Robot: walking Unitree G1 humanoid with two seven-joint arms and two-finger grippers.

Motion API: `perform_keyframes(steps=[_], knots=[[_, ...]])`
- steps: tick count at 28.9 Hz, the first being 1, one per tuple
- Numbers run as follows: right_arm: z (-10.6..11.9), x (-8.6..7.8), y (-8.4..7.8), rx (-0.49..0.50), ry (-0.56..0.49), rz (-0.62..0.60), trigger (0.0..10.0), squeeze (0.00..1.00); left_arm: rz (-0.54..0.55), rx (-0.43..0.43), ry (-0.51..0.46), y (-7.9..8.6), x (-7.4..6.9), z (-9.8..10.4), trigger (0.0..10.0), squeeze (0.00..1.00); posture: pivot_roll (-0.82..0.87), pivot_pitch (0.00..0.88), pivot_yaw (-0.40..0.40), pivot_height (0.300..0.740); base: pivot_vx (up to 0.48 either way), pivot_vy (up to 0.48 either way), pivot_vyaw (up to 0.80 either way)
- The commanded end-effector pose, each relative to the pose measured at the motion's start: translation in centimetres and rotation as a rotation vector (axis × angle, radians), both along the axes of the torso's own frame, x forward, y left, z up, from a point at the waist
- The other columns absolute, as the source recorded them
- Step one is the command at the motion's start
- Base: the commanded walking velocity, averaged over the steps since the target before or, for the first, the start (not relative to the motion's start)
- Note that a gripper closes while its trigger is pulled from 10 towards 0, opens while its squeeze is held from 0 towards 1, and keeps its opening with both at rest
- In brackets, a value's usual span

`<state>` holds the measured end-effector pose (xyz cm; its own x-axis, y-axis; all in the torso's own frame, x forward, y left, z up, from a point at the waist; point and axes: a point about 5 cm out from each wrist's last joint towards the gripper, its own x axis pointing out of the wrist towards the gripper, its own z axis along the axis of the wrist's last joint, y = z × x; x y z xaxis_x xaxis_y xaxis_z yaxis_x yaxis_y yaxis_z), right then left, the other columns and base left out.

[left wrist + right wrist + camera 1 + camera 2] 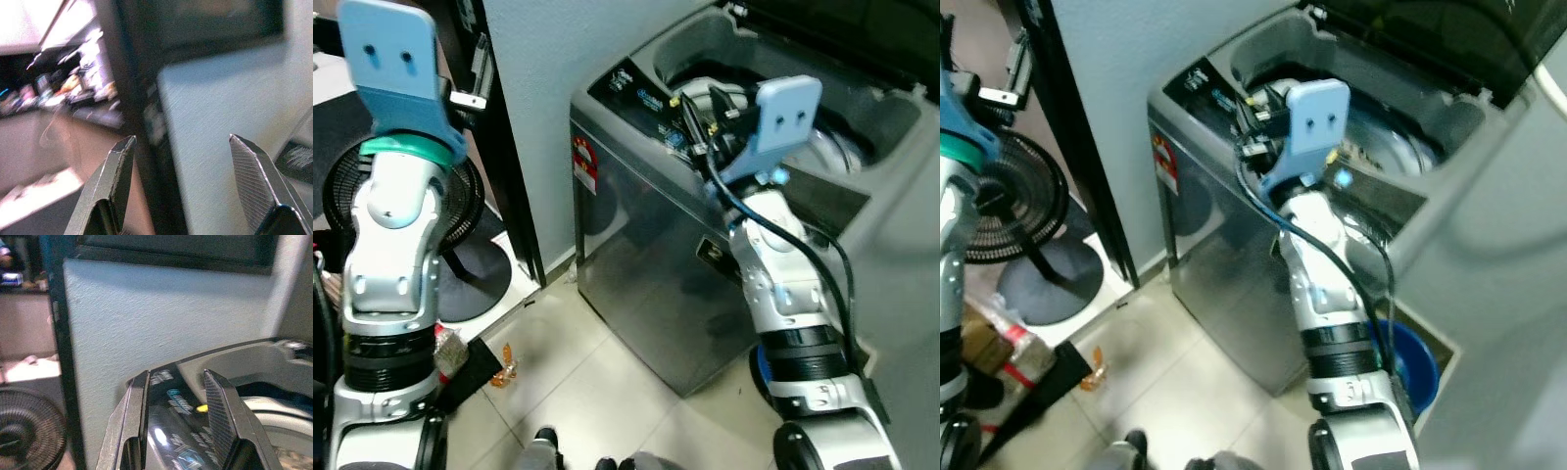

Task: Clothes washing

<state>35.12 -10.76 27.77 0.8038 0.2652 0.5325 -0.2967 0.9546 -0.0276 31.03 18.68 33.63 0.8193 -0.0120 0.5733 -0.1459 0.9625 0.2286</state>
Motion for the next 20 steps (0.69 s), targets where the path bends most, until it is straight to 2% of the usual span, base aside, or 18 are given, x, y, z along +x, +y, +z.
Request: perform_keyframes(steps=[1,9,11,16,20], knots=[[-0.34,-0.15,0.21,0.005,0.007,0.013,10.0,0.0,-0.003,0.003,-0.001,-0.13,-0.08,-0.04,10.0,0.0,0.11,0.087,-0.063,0.74,0.0,0.0,0.8],[-0.42,-0.15,0.18,0.022,0.014,0.016,10.0,0.0,-0.001,0.008,-0.001,-0.12,-0.07,-0.04,10.0,0.0,0.11,0.091,-0.062,0.74,0.0,0.0,0.8],[-0.45,-0.1,0.09,0.04,0.021,0.015,10.0,0.0,0.001,0.011,-0.001,-0.1,-0.06,-0.03,10.0,0.0,0.11,0.091,-0.062,0.74,0.0,0.0,0.52],[-0.46,-0.05,0.02,0.045,0.025,0.012,10.0,0.0,0.003,0.011,-0.001,-0.08,-0.04,-0.03,10.0,0.0,0.11,0.091,-0.061,0.74,0.0,0.0,0.0],[-0.48,-0.01,0.04,0.025,0.021,0.001,10.0,0.0,0.006,0.012,0.0,-0.05,0.0,-0.03,10.0,0.0,0.11,0.093,-0.063,0.74,0.0,0.0,0.68]])
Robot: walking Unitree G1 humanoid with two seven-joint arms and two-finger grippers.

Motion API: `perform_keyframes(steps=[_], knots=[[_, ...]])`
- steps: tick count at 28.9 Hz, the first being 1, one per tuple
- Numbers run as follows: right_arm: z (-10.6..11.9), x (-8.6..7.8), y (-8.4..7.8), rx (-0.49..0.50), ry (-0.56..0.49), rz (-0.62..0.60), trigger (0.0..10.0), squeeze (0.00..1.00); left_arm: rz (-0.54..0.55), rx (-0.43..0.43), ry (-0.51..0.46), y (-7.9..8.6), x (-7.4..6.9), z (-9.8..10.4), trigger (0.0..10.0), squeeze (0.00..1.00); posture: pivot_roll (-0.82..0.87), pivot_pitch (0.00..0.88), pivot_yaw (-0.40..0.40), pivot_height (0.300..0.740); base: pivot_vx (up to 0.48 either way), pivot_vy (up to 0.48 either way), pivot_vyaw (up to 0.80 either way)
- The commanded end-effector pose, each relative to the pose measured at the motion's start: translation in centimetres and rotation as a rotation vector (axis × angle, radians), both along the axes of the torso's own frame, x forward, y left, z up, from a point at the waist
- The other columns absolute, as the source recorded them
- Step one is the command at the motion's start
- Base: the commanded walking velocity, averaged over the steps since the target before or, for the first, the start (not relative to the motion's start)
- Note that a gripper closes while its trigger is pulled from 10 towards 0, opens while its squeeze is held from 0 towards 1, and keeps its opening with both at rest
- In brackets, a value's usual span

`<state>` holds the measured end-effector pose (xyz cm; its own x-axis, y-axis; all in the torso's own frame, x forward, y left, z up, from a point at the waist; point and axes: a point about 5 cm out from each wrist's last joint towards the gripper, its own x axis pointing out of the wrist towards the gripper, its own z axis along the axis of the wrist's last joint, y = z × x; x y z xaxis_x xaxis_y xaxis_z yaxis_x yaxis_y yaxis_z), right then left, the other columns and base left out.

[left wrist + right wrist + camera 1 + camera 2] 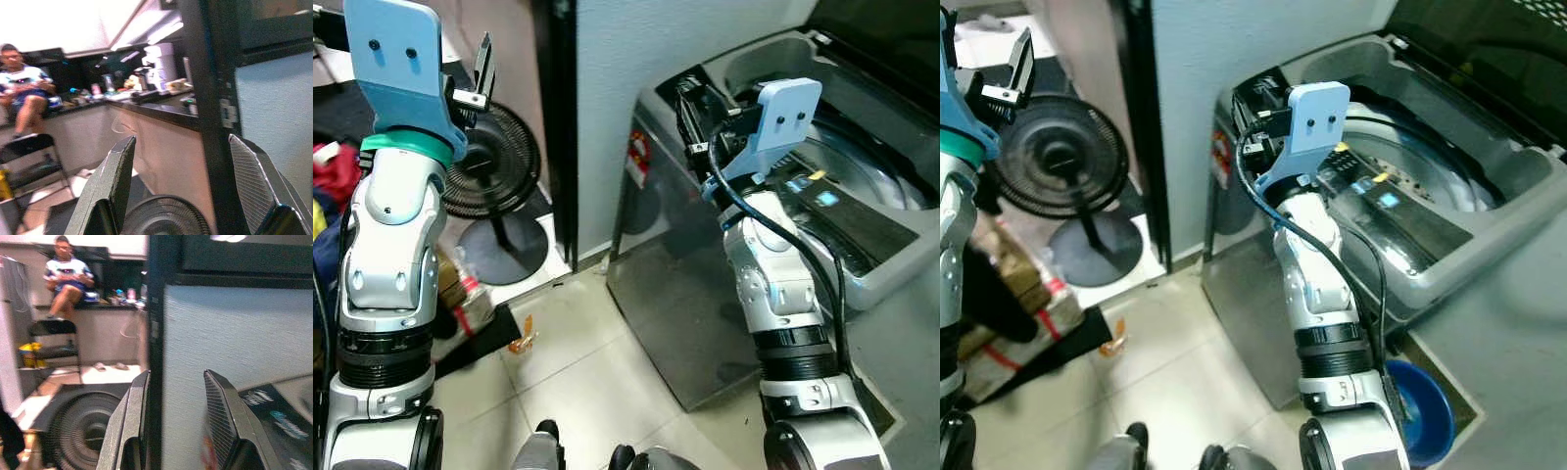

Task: Clothes washing

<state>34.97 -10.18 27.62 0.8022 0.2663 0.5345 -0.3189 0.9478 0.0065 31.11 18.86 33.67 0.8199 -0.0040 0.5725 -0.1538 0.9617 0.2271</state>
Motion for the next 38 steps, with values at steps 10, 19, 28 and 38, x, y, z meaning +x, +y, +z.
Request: perform_keyframes(steps=[10,19,28,38], knots=[[-0.4,0.1,-0.4,-0.012,0.012,-0.012,10.0,0.0,0.001,0.014,0.001,-0.2,-0.1,-0.1,10.0,0.0,0.11,0.094,-0.063,0.74,0.0,0.0,0.77],[-0.4,0.0,-0.4,-0.003,0.011,-0.006,10.0,0.0,0.002,0.014,-0.004,-0.2,-0.1,-0.1,10.0,0.0,0.11,0.096,-0.063,0.74,0.0,0.0,0.77],[-0.6,0.0,-0.2,-0.008,0.024,-0.009,10.0,0.0,0.003,0.015,-0.002,-0.2,-0.1,-0.3,10.0,0.0,0.11,0.097,-0.062,0.74,0.417,0.0,0.09],[-1.7,0.3,-0.4,-0.022,0.058,-0.028,10.0,0.0,-0.004,0.017,0.021,-0.4,0.2,-1.0,10.0,0.0,0.11,0.094,-0.062,0.74,0.469,0.0,0.0]])
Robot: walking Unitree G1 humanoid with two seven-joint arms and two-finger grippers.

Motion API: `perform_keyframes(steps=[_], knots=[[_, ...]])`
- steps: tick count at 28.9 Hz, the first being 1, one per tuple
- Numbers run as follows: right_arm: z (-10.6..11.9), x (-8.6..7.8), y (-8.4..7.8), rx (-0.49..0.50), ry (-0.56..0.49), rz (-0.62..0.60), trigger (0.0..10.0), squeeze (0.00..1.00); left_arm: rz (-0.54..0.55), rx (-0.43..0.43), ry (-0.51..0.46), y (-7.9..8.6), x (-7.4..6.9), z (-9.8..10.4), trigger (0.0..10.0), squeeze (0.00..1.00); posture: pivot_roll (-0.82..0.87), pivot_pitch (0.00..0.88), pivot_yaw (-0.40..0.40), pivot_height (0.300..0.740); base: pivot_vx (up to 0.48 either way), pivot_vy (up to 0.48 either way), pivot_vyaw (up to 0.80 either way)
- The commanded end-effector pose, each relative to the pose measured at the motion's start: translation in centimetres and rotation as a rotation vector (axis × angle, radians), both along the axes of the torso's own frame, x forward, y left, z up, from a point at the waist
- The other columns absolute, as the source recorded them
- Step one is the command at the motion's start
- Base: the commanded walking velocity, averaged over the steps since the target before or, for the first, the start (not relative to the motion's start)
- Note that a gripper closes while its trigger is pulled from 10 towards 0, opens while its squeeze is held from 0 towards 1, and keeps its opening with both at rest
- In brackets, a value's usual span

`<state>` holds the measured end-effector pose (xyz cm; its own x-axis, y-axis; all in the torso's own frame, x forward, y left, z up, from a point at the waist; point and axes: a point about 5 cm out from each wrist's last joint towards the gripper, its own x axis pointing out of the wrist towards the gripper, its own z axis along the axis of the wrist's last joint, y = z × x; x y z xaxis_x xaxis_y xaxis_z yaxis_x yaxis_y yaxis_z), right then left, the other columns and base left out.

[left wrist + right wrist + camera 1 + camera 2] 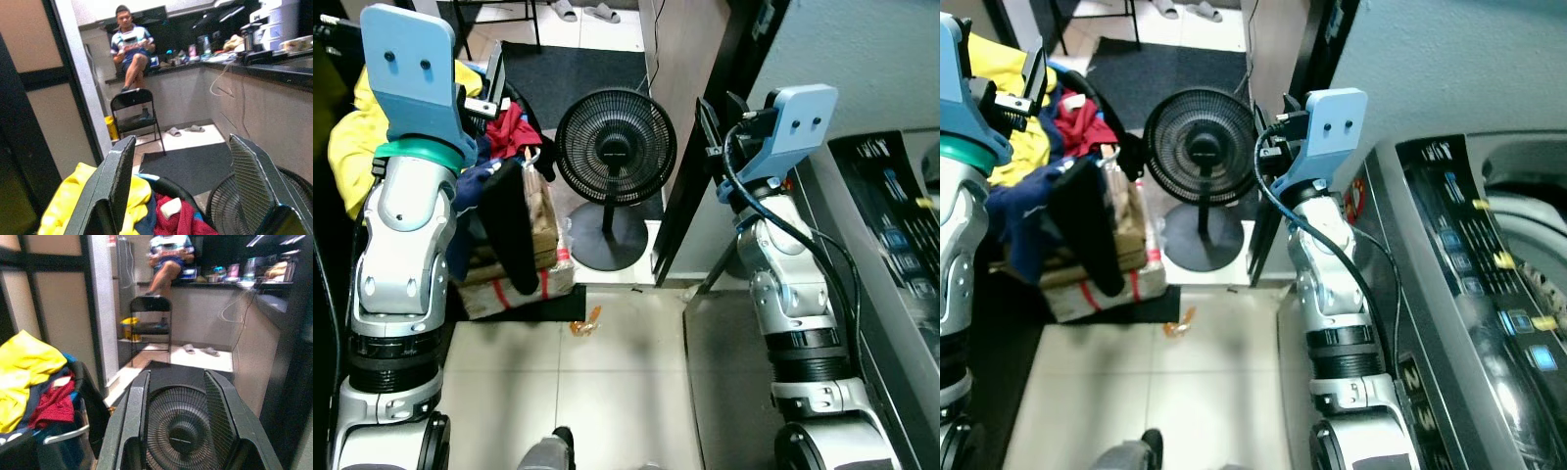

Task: Clothes washing

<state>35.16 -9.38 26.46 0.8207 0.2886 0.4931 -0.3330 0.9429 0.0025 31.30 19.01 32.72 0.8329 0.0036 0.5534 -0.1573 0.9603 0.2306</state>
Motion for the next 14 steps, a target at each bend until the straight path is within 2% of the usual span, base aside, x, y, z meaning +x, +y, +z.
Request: perform_keyframes(steps=[1,12,14], knots=[[-0.81,0.18,-1.16,-0.011,0.021,-0.048,10.0,0.0,-0.013,0.018,0.005,-0.57,0.03,-0.3,10.0,0.0,0.11,0.094,-0.062,0.74,0.469,0.0,0.74],[-1.1,0.36,-1.25,-0.018,0.03,-0.062,10.0,0.0,-0.005,0.027,0.016,-0.42,0.12,-0.75,10.0,0.0,0.11,0.082,-0.063,0.74,0.469,0.0,0.78],[-1.1,0.38,-1.26,-0.012,0.032,-0.061,10.0,0.0,-0.004,0.03,0.025,-0.41,0.15,-0.83,10.0,0.0,0.11,0.08,-0.064,0.74,0.0,0.0,0.0]])
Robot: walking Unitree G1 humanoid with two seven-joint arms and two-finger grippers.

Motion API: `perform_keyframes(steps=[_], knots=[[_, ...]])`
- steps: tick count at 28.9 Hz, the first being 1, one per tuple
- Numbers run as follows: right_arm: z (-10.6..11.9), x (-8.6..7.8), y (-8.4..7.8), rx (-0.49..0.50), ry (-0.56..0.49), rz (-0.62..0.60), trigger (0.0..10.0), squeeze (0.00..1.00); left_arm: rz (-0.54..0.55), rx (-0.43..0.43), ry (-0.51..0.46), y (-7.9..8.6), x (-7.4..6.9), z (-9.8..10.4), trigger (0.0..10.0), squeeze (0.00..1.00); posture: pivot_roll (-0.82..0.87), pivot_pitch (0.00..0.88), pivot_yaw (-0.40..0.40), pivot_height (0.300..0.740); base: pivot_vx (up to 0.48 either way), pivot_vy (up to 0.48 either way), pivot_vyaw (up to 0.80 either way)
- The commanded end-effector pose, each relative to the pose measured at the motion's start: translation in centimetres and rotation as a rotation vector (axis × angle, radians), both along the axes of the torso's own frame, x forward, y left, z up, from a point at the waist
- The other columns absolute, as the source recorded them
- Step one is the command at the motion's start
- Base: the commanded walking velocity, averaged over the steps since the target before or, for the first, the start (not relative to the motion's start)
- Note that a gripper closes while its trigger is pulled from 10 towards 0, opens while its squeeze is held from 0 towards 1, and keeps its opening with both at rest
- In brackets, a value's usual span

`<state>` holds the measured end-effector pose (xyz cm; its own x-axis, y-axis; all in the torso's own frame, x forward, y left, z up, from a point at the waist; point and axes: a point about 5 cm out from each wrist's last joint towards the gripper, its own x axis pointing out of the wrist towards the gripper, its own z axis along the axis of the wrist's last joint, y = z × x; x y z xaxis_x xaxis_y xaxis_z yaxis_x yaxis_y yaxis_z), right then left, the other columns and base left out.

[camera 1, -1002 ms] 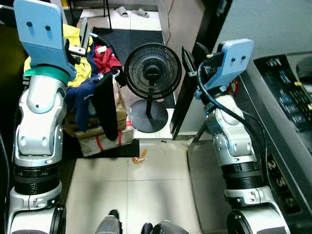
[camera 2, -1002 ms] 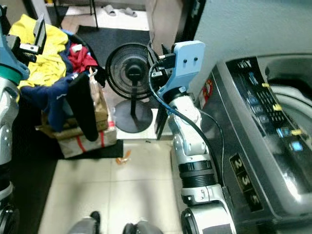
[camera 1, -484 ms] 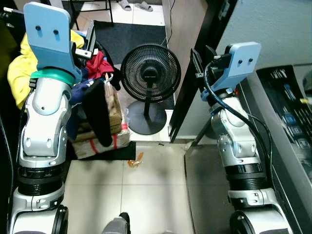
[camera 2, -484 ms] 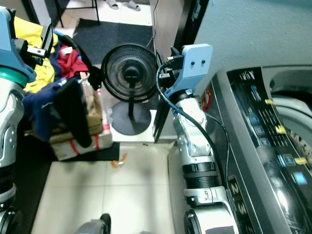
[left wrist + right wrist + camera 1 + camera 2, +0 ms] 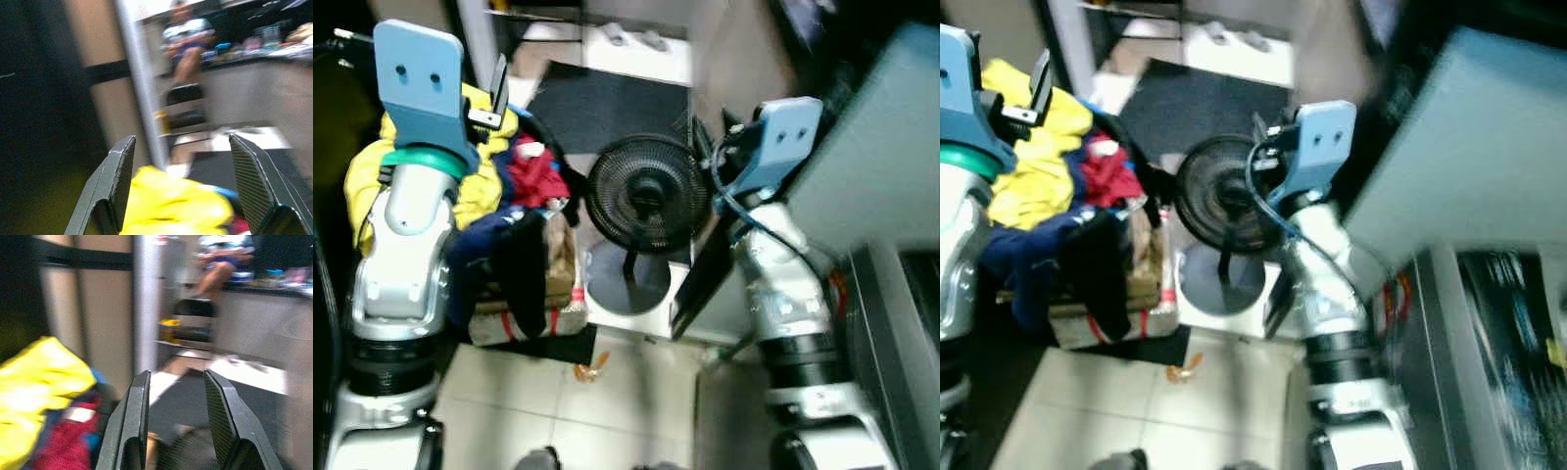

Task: Clothes washing

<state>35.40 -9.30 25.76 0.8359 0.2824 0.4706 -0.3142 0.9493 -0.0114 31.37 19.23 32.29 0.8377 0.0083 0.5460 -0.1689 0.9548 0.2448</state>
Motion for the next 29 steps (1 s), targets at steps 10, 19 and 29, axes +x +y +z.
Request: perform_keyframes(steps=[10,19,29], knots=[[-0.54,0.22,-1.2,-0.005,0.015,-0.04,10.0,0.0,-0.03,0.033,0.032,-0.86,0.13,-0.71,10.0,0.0,0.11,0.079,-0.064,0.74,0.0,0.0,0.39],[-0.43,0.13,-1.2,0.018,0.011,-0.03,10.0,0.0,-0.005,0.031,0.022,-0.59,0.21,-0.67,10.0,0.0,0.11,0.089,-0.063,0.74,0.134,0.0,0.26],[-0.4,0.12,-1.21,0.012,0.008,-0.035,10.0,0.0,-0.007,0.03,0.021,-0.57,0.16,-0.63,10.0,0.0,0.11,0.092,-0.064,0.74,0.465,0.0,0.0]])
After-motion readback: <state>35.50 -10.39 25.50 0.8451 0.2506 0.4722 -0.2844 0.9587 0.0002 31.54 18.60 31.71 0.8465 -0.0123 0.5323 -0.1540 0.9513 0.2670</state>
